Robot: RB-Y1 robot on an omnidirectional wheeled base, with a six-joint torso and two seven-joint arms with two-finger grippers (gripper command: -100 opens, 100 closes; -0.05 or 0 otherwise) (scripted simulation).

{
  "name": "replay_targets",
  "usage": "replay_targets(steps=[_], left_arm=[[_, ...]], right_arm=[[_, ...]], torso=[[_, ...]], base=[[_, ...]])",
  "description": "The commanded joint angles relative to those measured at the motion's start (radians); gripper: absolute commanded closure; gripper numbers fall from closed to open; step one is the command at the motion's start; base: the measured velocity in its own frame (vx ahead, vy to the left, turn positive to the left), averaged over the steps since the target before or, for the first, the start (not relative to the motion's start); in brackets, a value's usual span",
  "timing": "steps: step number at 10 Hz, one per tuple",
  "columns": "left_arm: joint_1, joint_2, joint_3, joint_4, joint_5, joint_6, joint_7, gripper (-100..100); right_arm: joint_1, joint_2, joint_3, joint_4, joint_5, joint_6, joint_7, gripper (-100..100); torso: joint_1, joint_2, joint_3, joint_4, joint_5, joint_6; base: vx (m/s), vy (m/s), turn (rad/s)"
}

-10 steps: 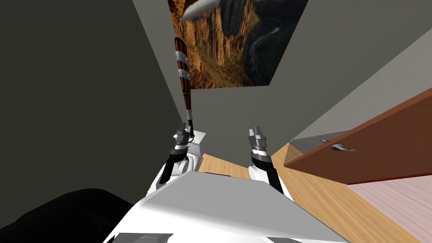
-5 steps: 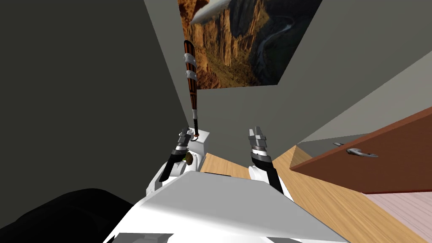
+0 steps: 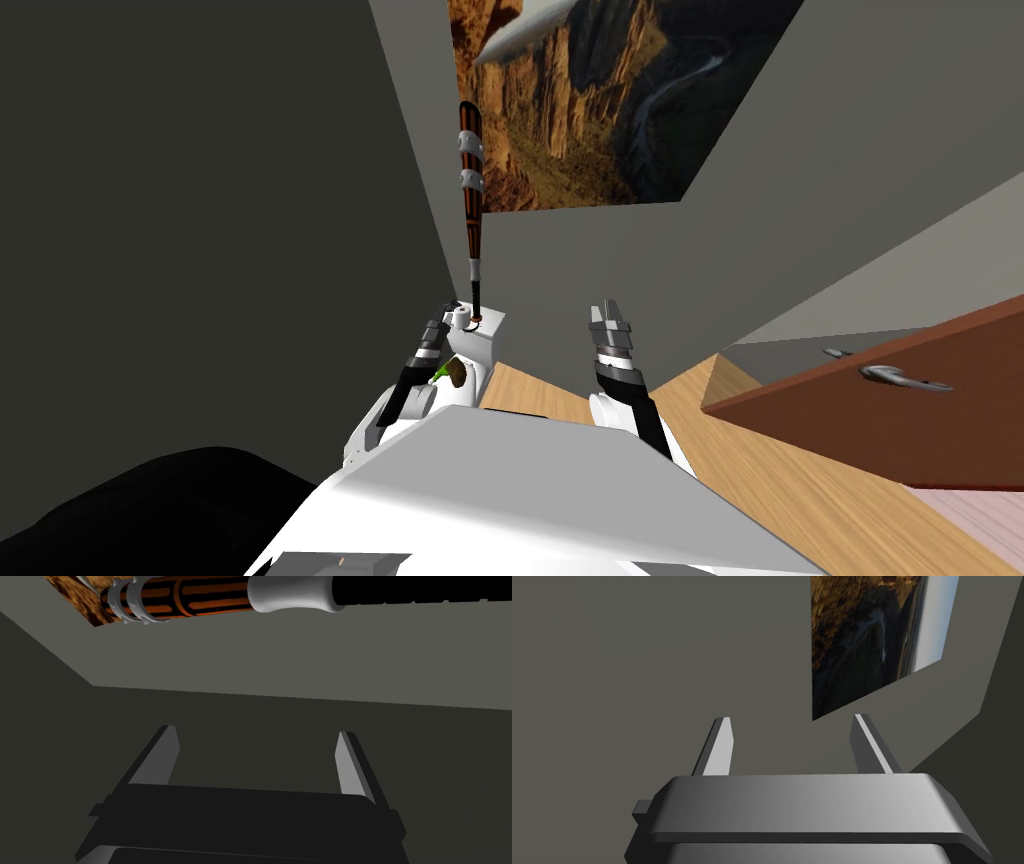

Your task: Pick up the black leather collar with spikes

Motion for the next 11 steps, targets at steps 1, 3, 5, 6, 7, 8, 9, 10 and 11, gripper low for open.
replay_targets(steps=[1, 3, 5, 6, 7, 8, 9, 10, 11], left_arm=[[0.0, -0.003, -0.002, 0.029, -0.004, -0.009, 0.001, -100], [-0.006, 0.003, 0.014, 0.097, -0.004, -0.011, 0.017, -100], [-0.01, 0.005, 0.022, 0.132, -0.004, -0.011, 0.024, -100], [-0.014, 0.006, 0.029, 0.165, -0.003, -0.012, 0.029, -100], [-0.018, 0.007, 0.035, 0.2, -0.003, -0.012, 0.034, -100], [-0.022, 0.007, 0.042, 0.233, -0.002, -0.012, 0.038, -100], [-0.026, 0.007, 0.048, 0.265, -0.001, -0.013, 0.041, -100], [-0.031, 0.006, 0.053, 0.289, 0.001, -0.013, 0.042, -100], [-0.035, 0.004, 0.058, 0.32, 0.003, -0.012, 0.043, -100]], right_arm=[[0.0, 0.0, 0.0, 0.0, 0.0, 0.0, 0.0, 0], [0.0, 0.0, 0.0, 0.0, 0.0, 0.0, 0.0, 0], [0.0, 0.0, 0.0, 0.0, 0.0, 0.0, 0.0, 0], [0.0, 0.0, 0.0, 0.0, 0.0, 0.0, 0.0, 0], [0.0, 0.0, 0.0, 0.0, 0.0, 0.0, 0.0, 0], [0.0, 0.0, 0.0, 0.0, 0.0, 0.0, 0.0, 0], [0.0, 0.0, 0.0, 0.0, 0.0, 0.0, 0.0, 0], [0.0, 0.0, 0.0, 0.0, 0.0, 0.0, 0.0, 0], [0.0, 0.0, 0.0, 0.0, 0.0, 0.0, 0.0, 0]], torso=[[0.0, 0.0, 0.0, 0.0, 0.0, 0.0], [-0.001, 0.0, 0.0, 0.0, 0.0, 0.0], [0.001, -0.001, 0.0, 0.0, 0.0, 0.0], [-0.001, 0.0, 0.0, 0.0, 0.0, 0.0], [-0.004, -0.001, 0.0, 0.0, -0.001, 0.0], [-0.005, -0.001, -0.001, 0.0, -0.001, 0.0], [-0.005, -0.002, -0.001, 0.0, -0.001, 0.0], [-0.005, -0.002, -0.001, 0.0, -0.001, 0.0], [-0.005, -0.002, -0.001, 0.0, -0.001, 0.0]], base=[[-0.009, 0.039, 0.034], [-0.003, 0.052, 0.084], [-0.006, 0.059, 0.051], [0.0, 0.0, 0.0], [0.013, -0.012, 0.044], [0.013, -0.012, 0.043], [0.016, -0.014, 0.053], [0.017, -0.015, 0.054], [0.023, -0.02, 0.074]])
